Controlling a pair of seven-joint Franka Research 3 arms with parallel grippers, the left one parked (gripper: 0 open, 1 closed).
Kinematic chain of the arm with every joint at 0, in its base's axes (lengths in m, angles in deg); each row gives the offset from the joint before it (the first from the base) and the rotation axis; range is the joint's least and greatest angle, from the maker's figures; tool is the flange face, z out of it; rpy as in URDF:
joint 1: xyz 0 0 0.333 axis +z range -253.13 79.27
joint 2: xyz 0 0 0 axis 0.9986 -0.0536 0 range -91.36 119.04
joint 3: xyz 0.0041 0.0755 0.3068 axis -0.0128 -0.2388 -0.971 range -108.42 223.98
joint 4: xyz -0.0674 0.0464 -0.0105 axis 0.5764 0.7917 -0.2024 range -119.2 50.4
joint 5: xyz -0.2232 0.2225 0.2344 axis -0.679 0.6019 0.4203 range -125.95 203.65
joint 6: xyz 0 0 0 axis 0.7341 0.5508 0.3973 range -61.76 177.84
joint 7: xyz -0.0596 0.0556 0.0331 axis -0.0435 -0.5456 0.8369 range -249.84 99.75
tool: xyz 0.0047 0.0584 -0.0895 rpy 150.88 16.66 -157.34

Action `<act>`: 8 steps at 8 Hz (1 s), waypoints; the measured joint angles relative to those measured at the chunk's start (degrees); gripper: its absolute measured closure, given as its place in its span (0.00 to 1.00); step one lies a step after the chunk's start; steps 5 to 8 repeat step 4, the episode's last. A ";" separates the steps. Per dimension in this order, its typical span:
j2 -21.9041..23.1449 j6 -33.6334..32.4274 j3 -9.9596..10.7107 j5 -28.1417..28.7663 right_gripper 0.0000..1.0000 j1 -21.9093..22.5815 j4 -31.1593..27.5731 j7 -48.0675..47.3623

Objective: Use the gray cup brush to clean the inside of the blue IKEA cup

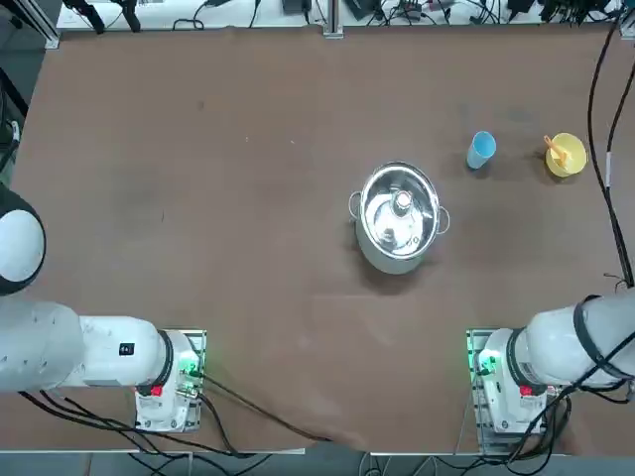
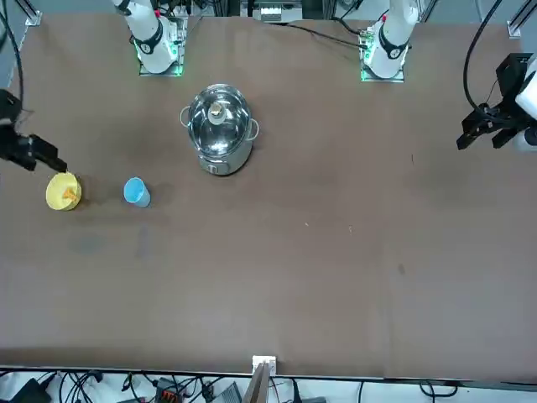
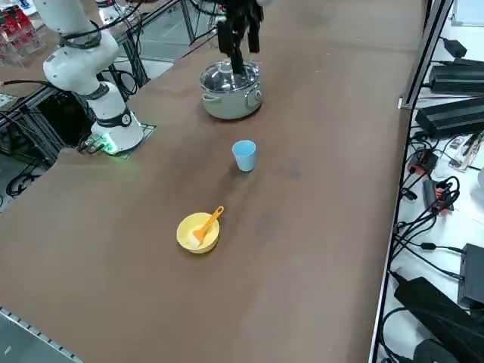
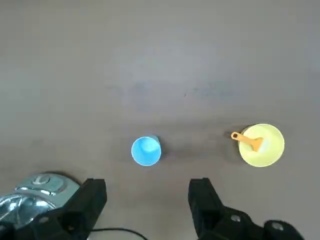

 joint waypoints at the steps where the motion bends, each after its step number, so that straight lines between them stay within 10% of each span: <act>1: 2.16 -0.50 0.41 -0.58 0.00 0.84 -1.89 0.04; 8: 9.29 -0.93 2.62 -1.05 0.00 3.44 -8.91 0.35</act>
